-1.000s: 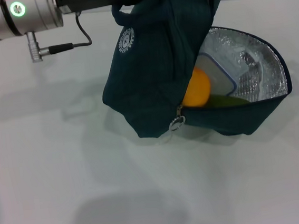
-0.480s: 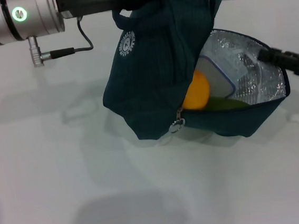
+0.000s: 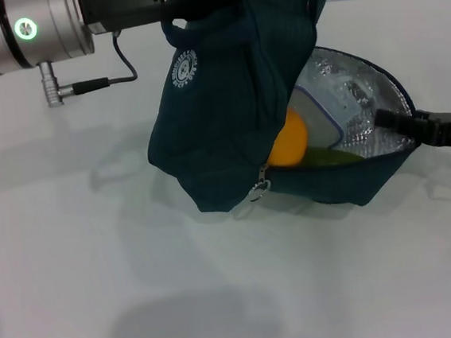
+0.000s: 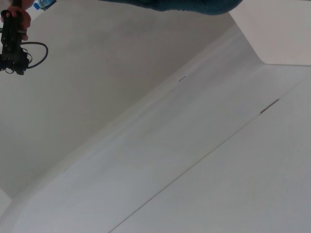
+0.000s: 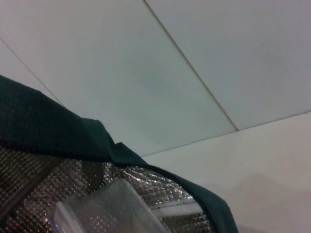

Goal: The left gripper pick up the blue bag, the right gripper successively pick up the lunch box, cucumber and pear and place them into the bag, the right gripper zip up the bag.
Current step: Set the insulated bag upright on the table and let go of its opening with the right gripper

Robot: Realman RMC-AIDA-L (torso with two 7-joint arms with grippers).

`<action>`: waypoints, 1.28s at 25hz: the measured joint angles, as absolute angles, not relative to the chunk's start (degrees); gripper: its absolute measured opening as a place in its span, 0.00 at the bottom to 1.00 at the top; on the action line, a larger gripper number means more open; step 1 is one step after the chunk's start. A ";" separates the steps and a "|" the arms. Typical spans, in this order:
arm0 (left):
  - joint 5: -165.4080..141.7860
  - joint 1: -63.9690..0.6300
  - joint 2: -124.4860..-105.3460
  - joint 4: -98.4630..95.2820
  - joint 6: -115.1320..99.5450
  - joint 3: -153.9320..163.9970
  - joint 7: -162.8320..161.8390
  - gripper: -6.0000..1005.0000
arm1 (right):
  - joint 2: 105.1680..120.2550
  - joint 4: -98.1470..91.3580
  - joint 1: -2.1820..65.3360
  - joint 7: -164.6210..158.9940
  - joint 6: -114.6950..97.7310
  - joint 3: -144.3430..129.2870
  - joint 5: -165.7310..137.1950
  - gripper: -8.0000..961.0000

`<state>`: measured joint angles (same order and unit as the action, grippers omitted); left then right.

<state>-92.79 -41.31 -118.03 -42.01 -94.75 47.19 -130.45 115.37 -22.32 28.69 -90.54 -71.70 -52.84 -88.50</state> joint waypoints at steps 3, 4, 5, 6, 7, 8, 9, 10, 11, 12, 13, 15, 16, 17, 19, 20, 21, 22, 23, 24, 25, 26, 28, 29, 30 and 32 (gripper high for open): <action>-92.78 -41.17 -118.04 -42.01 -94.75 47.19 -130.42 0.06 | 115.46 -22.32 28.33 -90.42 -71.79 -52.32 -88.14 0.45; -92.77 -41.00 -118.04 -42.01 -94.84 47.19 -130.40 0.06 | 115.47 -22.30 28.28 -90.52 -71.83 -52.20 -87.97 0.43; -92.77 -40.87 -118.07 -42.01 -94.99 47.20 -130.37 0.06 | 115.47 -22.30 28.28 -90.52 -71.83 -52.20 -87.97 0.40; -92.77 -40.83 -118.09 -42.01 -95.05 47.19 -130.35 0.06 | 115.49 -22.04 28.23 -90.66 -71.85 -52.05 -87.32 0.38; -92.76 -40.81 -118.11 -42.01 -95.07 47.20 -130.35 0.06 | 115.49 -21.72 28.18 -90.70 -71.80 -52.02 -86.62 0.36; -92.76 -40.79 -118.11 -42.01 -95.09 47.19 -130.35 0.06 | 115.49 -21.42 28.15 -90.71 -71.75 -52.06 -86.11 0.34; -92.74 -40.74 -118.12 -42.01 -95.14 47.20 -130.34 0.06 | 115.49 -21.14 28.14 -90.71 -71.71 -52.10 -85.66 0.31; -92.73 -40.63 -118.12 -42.01 -95.19 47.20 -130.34 0.06 | 115.49 -20.95 28.15 -90.72 -71.70 -52.13 -85.39 0.29; -92.72 -40.56 -118.13 -42.01 -95.22 47.20 -130.34 0.06 | 115.49 -20.90 28.18 -90.72 -71.73 -52.17 -85.33 0.25; -92.72 -40.48 -118.15 -42.01 -95.24 47.20 -130.34 0.06 | 115.49 -20.88 28.23 -90.73 -71.78 -52.19 -85.31 0.21; -92.72 -40.35 -118.17 -42.01 -95.26 47.20 -130.34 0.06 | 115.49 -20.87 28.25 -90.73 -71.84 -52.19 -85.30 0.17; -92.72 -40.10 -118.20 -42.01 -95.27 47.20 -130.34 0.06 | 115.49 -20.85 28.29 -90.74 -72.02 -52.12 -85.29 0.09; -92.72 -39.98 -118.20 -42.01 -95.27 47.20 -130.34 0.06 | 115.48 -20.84 28.32 -90.74 -72.18 -52.08 -85.28 0.08; -92.72 -39.91 -118.21 -42.01 -95.28 47.21 -130.34 0.06 | 115.45 -20.83 28.32 -90.74 -72.52 -52.06 -85.26 0.06; -92.72 -39.82 -118.39 -42.01 -95.41 47.30 -130.33 0.06 | 115.34 -20.89 28.24 -90.75 -73.93 -52.04 -85.23 0.03; -92.79 -39.79 -118.53 -41.99 -95.57 47.40 -130.26 0.06 | 115.28 -21.04 28.19 -90.76 -75.28 -52.03 -85.18 0.02; -92.88 -39.69 -118.72 -41.97 -95.81 47.75 -130.09 0.06 | 115.21 -21.22 28.15 -90.74 -76.89 -52.03 -85.04 0.02; -93.07 -39.55 -118.92 -41.88 -96.05 48.26 -129.90 0.06 | 114.99 -21.36 28.09 -90.64 -79.55 -52.03 -84.56 0.02; -93.20 -39.37 -119.06 -41.54 -96.28 49.46 -129.38 0.06 | 114.73 -21.68 27.96 -90.49 -82.70 -52.03 -83.73 0.02; -93.23 -39.31 -119.11 -40.99 -96.37 50.68 -128.76 0.06 | 114.44 -22.01 27.80 -90.36 -84.94 -52.00 -83.01 0.02; -93.25 -39.34 -119.08 -40.24 -96.43 51.91 -127.99 0.06 | 114.02 -23.07 27.24 -90.03 -88.99 -51.97 -81.23 0.02; -93.26 -39.49 -119.00 -39.40 -96.47 52.95 -127.07 0.06 | 113.71 -24.22 26.70 -89.63 -91.90 -51.95 -79.75 0.02; -93.31 -39.93 -118.74 -38.44 -96.57 54.47 -125.16 0.06 | 113.22 -26.47 25.80 -88.70 -96.89 -51.92 -76.59 0.03; -93.39 -40.09 -118.72 -38.31 -96.65 55.01 -124.17 0.06 | 112.61 -27.89 25.39 -88.22 -100.63 -51.93 -74.22 0.03; -93.52 -40.18 -118.70 -38.28 -96.67 55.25 -123.45 0.06 | 111.87 -28.50 25.43 -88.23 -102.92 -51.93 -72.68 0.03; -94.25 -40.23 -118.83 -38.26 -96.60 55.50 -121.58 0.06 | 111.15 -28.64 25.82 -88.36 -105.12 -51.93 -71.44 0.03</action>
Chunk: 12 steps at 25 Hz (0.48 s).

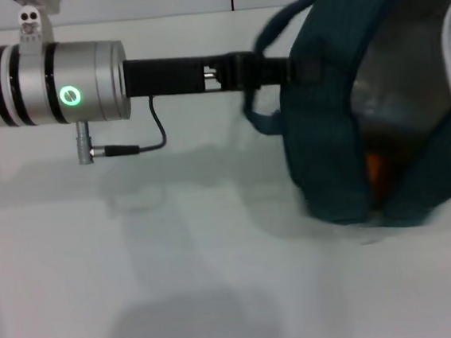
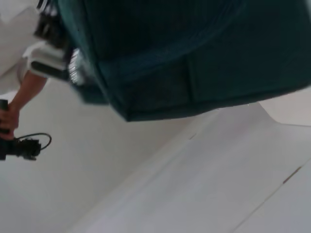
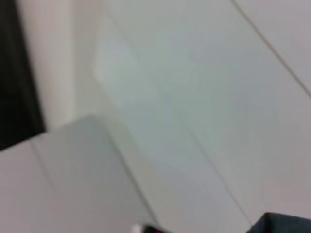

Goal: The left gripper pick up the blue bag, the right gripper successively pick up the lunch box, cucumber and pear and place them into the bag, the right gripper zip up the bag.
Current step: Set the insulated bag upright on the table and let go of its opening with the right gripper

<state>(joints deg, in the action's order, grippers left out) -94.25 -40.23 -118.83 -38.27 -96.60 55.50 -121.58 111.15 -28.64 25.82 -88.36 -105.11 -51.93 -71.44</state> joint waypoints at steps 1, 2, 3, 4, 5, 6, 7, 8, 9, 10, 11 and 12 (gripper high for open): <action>-94.56 -40.17 -118.91 -38.26 -96.52 55.51 -121.07 0.06 | 110.75 -28.55 26.12 -88.49 -106.14 -51.93 -70.91 0.03; -95.04 -39.98 -118.99 -38.22 -96.36 55.45 -120.52 0.06 | 110.46 -28.38 26.42 -88.58 -106.63 -51.94 -70.74 0.04; -95.30 -39.76 -119.05 -38.09 -96.18 55.35 -120.02 0.06 | 110.30 -28.27 26.67 -88.64 -106.74 -51.95 -70.70 0.04; -95.54 -39.51 -119.06 -37.87 -96.00 55.24 -119.57 0.06 | 110.31 -28.19 26.79 -88.67 -106.41 -52.08 -70.80 0.04; -95.57 -39.22 -119.05 -37.67 -95.78 55.15 -119.23 0.06 | 110.36 -28.19 26.83 -88.67 -105.85 -52.18 -70.91 0.04; -95.60 -38.97 -119.03 -37.56 -95.57 55.14 -119.04 0.06 | 110.49 -28.19 26.86 -88.67 -105.42 -52.28 -70.92 0.04; -95.63 -38.54 -118.97 -37.51 -95.32 55.14 -118.90 0.06 | 110.64 -28.16 26.92 -88.67 -105.05 -52.38 -70.93 0.04; -95.63 -38.22 -118.91 -37.51 -95.10 55.14 -118.90 0.06 | 110.79 -28.07 27.10 -88.67 -104.85 -52.46 -70.93 0.04; -95.65 -37.75 -118.81 -37.50 -94.76 55.09 -118.95 0.06 | 110.90 -27.79 27.38 -88.68 -104.75 -52.54 -70.93 0.05; -95.65 -37.43 -118.75 -37.48 -94.51 55.02 -118.95 0.06 | 110.98 -27.27 27.77 -88.71 -104.68 -52.60 -70.93 0.05; -95.65 -36.99 -118.72 -37.46 -94.05 54.91 -118.91 0.06 | 111.10 -26.57 28.20 -88.88 -104.50 -52.66 -70.93 0.05; -95.64 -36.58 -118.71 -37.42 -93.54 54.80 -118.71 0.06 | 111.20 -25.67 28.65 -89.18 -104.01 -52.67 -70.92 0.05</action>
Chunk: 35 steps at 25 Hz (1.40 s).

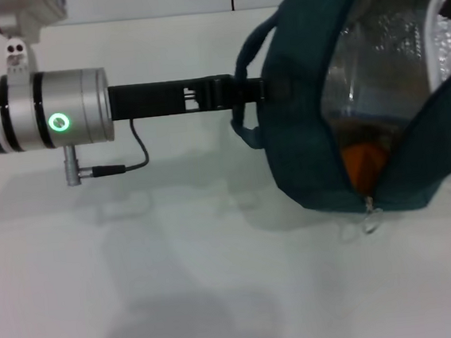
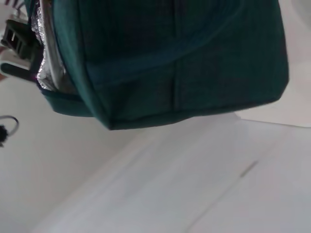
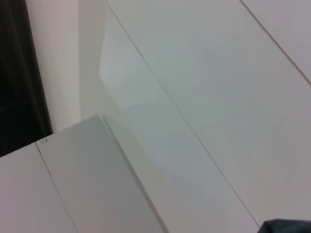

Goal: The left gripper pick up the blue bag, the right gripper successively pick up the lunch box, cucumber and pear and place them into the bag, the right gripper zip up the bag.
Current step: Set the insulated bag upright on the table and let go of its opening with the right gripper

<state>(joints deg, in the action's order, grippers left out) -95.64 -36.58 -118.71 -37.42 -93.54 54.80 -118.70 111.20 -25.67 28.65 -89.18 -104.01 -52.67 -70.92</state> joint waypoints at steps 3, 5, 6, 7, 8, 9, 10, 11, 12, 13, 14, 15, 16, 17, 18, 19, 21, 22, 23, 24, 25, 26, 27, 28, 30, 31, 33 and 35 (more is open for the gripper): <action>-95.68 -35.61 -118.79 -36.29 -92.03 54.77 -116.94 0.06 | 111.97 -22.88 29.91 -90.11 -100.93 -52.80 -71.93 0.05; -95.68 -35.38 -118.89 -35.16 -91.82 54.43 -115.62 0.06 | 112.68 -22.43 30.33 -90.16 -98.67 -52.84 -73.66 0.06; -95.65 -35.24 -118.97 -34.76 -91.82 54.28 -115.22 0.06 | 113.08 -22.45 30.51 -90.16 -97.64 -52.84 -74.63 0.06; -95.56 -35.05 -119.03 -34.61 -91.82 54.21 -115.06 0.06 | 113.76 -22.53 30.83 -90.17 -96.42 -52.83 -76.06 0.06; -95.40 -34.81 -119.07 -34.54 -91.82 54.17 -115.01 0.06 | 113.76 -22.53 30.83 -90.17 -96.42 -52.83 -76.06 0.06; -95.04 -34.51 -119.12 -34.54 -91.82 54.09 -115.02 0.06 | 114.07 -22.53 31.06 -90.17 -95.97 -52.83 -76.58 0.06; -94.60 -34.25 -119.15 -34.54 -91.84 54.05 -115.03 0.06 | 114.30 -22.47 31.29 -90.18 -95.43 -52.83 -77.05 0.06; -93.94 -33.90 -119.20 -34.54 -91.92 54.01 -115.03 0.06 | 114.49 -22.40 31.51 -90.18 -94.90 -52.89 -77.41 0.06; -92.12 -33.05 -119.31 -34.54 -92.51 53.97 -114.22 0.06 | 114.62 -22.37 31.67 -90.18 -94.48 -52.96 -77.61 0.07; -92.12 -33.05 -119.31 -34.54 -92.51 53.97 -114.22 0.06 | 114.73 -22.36 31.79 -90.18 -94.09 -53.08 -77.68 0.07; -91.30 -32.66 -119.34 -34.54 -92.81 53.95 -113.41 0.06 | 114.78 -22.35 31.91 -90.18 -93.82 -53.21 -77.69 0.07; -90.21 -32.18 -119.34 -34.54 -93.09 53.92 -112.26 0.06 | 114.83 -22.33 31.98 -90.18 -93.64 -53.32 -77.74 0.07; -89.38 -31.73 -119.29 -34.53 -93.28 53.88 -111.24 0.06 | 114.84 -22.33 32.06 -90.23 -93.45 -53.38 -77.80 0.07; -88.76 -31.39 -119.20 -34.54 -93.38 53.80 -110.63 0.06 | 114.85 -22.32 32.14 -90.34 -93.32 -53.41 -77.89 0.07; -88.15 -31.05 -119.09 -34.54 -93.49 53.69 -110.11 0.06 | 114.85 -22.31 32.22 -90.68 -93.12 -53.43 -78.03 0.07; -87.72 -30.76 -118.97 -34.54 -93.58 53.57 -109.78 0.06 | 114.83 -22.30 32.31 -91.05 -92.93 -53.53 -78.15 0.08; -87.49 -30.52 -118.84 -34.57 -93.70 53.46 -109.41 0.07 | 114.75 -22.29 32.54 -91.72 -92.75 -54.15 -78.33 0.08; -87.48 -30.42 -118.83 -34.57 -93.71 53.46 -109.30 0.07 | 114.71 -22.28 32.73 -92.00 -92.69 -54.63 -78.35 0.08; -87.48 -30.33 -118.82 -34.57 -93.72 53.46 -109.29 0.07 | 114.69 -22.28 32.99 -92.18 -92.68 -55.11 -78.36 0.08; -87.48 -30.24 -118.82 -34.58 -93.72 53.44 -109.28 0.07 | 114.68 -22.26 33.39 -92.37 -92.66 -55.66 -78.39 0.08; -87.51 -30.10 -118.87 -34.56 -93.73 53.44 -109.28 0.07 | 114.70 -22.26 33.70 -92.46 -92.66 -56.03 -78.41 0.08; -87.58 -29.92 -118.98 -34.56 -93.74 53.43 -109.27 0.07 | 114.75 -22.25 34.10 -92.48 -92.66 -56.26 -78.45 0.09; -87.65 -29.74 -119.10 -34.55 -93.75 53.43 -109.25 0.07 | 114.81 -22.24 34.45 -92.49 -92.66 -56.41 -78.47 0.09; -87.70 -29.59 -119.16 -34.55 -93.75 53.43 -109.23 0.07 | 114.82 -22.24 34.63 -92.50 -92.66 -56.43 -78.48 0.09; -87.74 -29.35 -119.23 -34.54 -93.77 53.45 -109.01 0.07 | 114.82 -22.24 35.13 -92.81 -92.66 -56.49 -78.53 0.09; -87.75 -29.20 -119.23 -34.54 -93.78 53.47 -108.80 0.07 | 114.77 -22.24 35.31 -93.04 -92.66 -56.51 -78.67 0.09; -87.76 -28.80 -119.27 -34.54 -93.78 53.49 -108.20 0.08 | 114.50 -22.23 35.94 -93.92 -92.56 -56.52 -79.23 0.10; -87.76 -28.50 -119.30 -34.48 -93.79 53.48 -107.76 0.08 | 114.22 -22.23 36.53 -94.64 -92.37 -56.52 -79.75 0.10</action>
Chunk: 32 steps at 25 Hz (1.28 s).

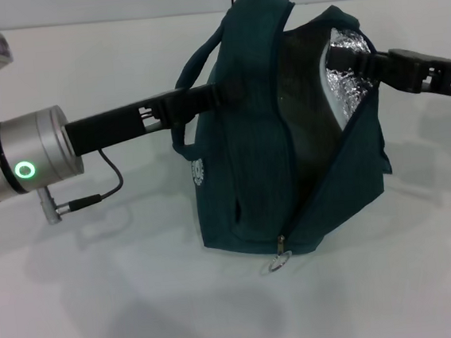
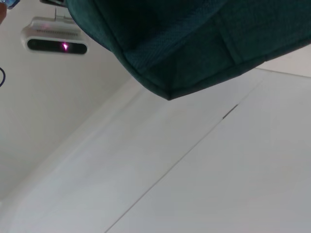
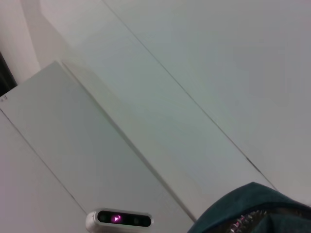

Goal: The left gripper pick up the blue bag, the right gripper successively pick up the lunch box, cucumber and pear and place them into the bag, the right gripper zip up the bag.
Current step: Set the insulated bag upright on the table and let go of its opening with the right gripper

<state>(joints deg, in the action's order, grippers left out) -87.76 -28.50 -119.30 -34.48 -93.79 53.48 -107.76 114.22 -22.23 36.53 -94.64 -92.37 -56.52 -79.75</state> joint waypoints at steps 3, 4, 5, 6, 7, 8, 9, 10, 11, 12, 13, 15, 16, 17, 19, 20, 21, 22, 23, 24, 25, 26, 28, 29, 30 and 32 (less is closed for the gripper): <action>-87.73 -28.30 -119.35 -33.78 -93.79 53.46 -107.04 0.09 | 114.15 -22.23 36.84 -94.83 -92.07 -56.52 -79.89 0.10; -87.72 -28.30 -119.36 -33.71 -93.78 53.46 -107.01 0.09 | 114.15 -22.23 36.86 -94.83 -92.00 -56.52 -79.90 0.10; -87.71 -28.30 -119.35 -33.63 -93.78 53.45 -106.99 0.09 | 114.15 -22.23 36.88 -94.83 -91.96 -56.52 -79.90 0.11; -87.71 -28.35 -119.36 -33.46 -93.69 53.45 -106.97 0.10 | 114.15 -22.23 36.93 -94.84 -91.91 -56.53 -79.90 0.11; -87.70 -28.42 -119.36 -33.35 -93.57 53.44 -106.92 0.10 | 114.15 -22.24 37.00 -94.83 -91.89 -56.71 -79.91 0.11; -87.69 -28.50 -119.35 -33.21 -93.43 53.44 -106.82 0.10 | 114.10 -22.23 37.09 -94.83 -91.85 -56.94 -80.03 0.11; -87.67 -28.57 -119.34 -33.05 -93.21 53.44 -106.63 0.10 | 114.08 -22.23 37.12 -94.84 -91.83 -57.11 -80.14 0.11; -87.64 -28.60 -119.33 -32.99 -93.00 53.43 -106.47 0.11 | 114.03 -22.24 37.16 -94.84 -91.78 -57.25 -80.33 0.11; -87.64 -28.60 -119.32 -32.97 -92.69 53.43 -106.33 0.11 | 113.99 -22.24 37.17 -94.84 -91.71 -57.33 -80.52 0.11; -87.64 -28.63 -119.31 -32.96 -92.35 53.43 -106.30 0.11 | 113.98 -22.23 37.13 -94.83 -91.60 -57.34 -80.67 0.12; -87.65 -28.64 -119.31 -32.96 -92.15 53.43 -106.28 0.12 | 113.99 -22.24 36.99 -94.78 -91.48 -57.29 -80.71 0.12; -87.72 -28.69 -119.29 -32.96 -91.78 53.44 -106.26 0.12 | 113.99 -22.27 36.66 -94.55 -91.20 -57.07 -80.73 0.12; -87.73 -28.68 -119.26 -32.96 -91.68 53.43 -106.26 0.12 | 113.99 -22.43 36.39 -94.41 -91.16 -56.96 -80.72 0.12; -87.73 -28.66 -119.23 -32.96 -91.58 53.44 -106.26 0.12 | 113.99 -22.56 36.21 -94.31 -91.15 -56.89 -80.70 0.12; -87.73 -28.64 -119.14 -32.96 -91.05 53.44 -106.25 0.13 | 113.98 -22.88 35.88 -94.01 -91.14 -56.75 -80.55 0.13; -87.73 -28.64 -119.13 -32.95 -90.88 53.44 -106.25 0.13 | 113.90 -22.91 35.76 -93.67 -91.14 -56.66 -80.44 0.13; -87.74 -28.66 -119.12 -32.95 -90.40 53.43 -106.25 0.13 | 113.84 -22.91 35.65 -93.33 -91.14 -56.55 -80.29 0.13; -87.75 -28.68 -119.12 -32.96 -90.14 53.43 -106.26 0.13 | 113.79 -22.92 35.54 -93.02 -91.14 -56.35 -80.17 0.13; -87.77 -28.68 -119.12 -32.95 -89.98 53.43 -106.26 0.14 | 113.76 -22.92 35.42 -92.63 -91.14 -55.97 -80.04 0.13; -87.78 -28.68 -119.11 -32.96 -89.84 53.44 -106.26 0.14 | 113.76 -22.93 35.19 -91.63 -91.34 -55.03 -79.88 0.13; -87.78 -28.65 -119.09 -32.95 -89.70 53.44 -106.26 0.14 | 113.76 -22.94 35.11 -91.36 -91.49 -54.71 -79.88 0.13; -87.78 -28.61 -119.06 -32.95 -89.62 53.44 -106.26 0.14 | 113.80 -22.95 35.02 -90.93 -91.73 -54.30 -79.88 0.14; -87.72 -28.54 -118.97 -32.95 -89.57 53.44 -106.26 0.15 | 113.84 -23.00 34.72 -90.26 -92.60 -53.37 -79.82 0.14; -87.68 -28.54 -118.95 -32.95 -89.56 53.44 -106.26 0.15 | 113.82 -23.02 34.58 -90.03 -93.03 -52.99 -79.73 0.20; -87.63 -28.54 -118.93 -32.95 -89.56 53.44 -106.26 0.15 | 113.77 -23.03 34.28 -89.37 -93.88 -52.24 -79.54 0.25; -87.61 -28.55 -118.92 -32.96 -89.52 53.44 -106.26 0.15 | 113.84 -23.03 33.75 -87.40 -96.05 -50.13 -79.30 0.36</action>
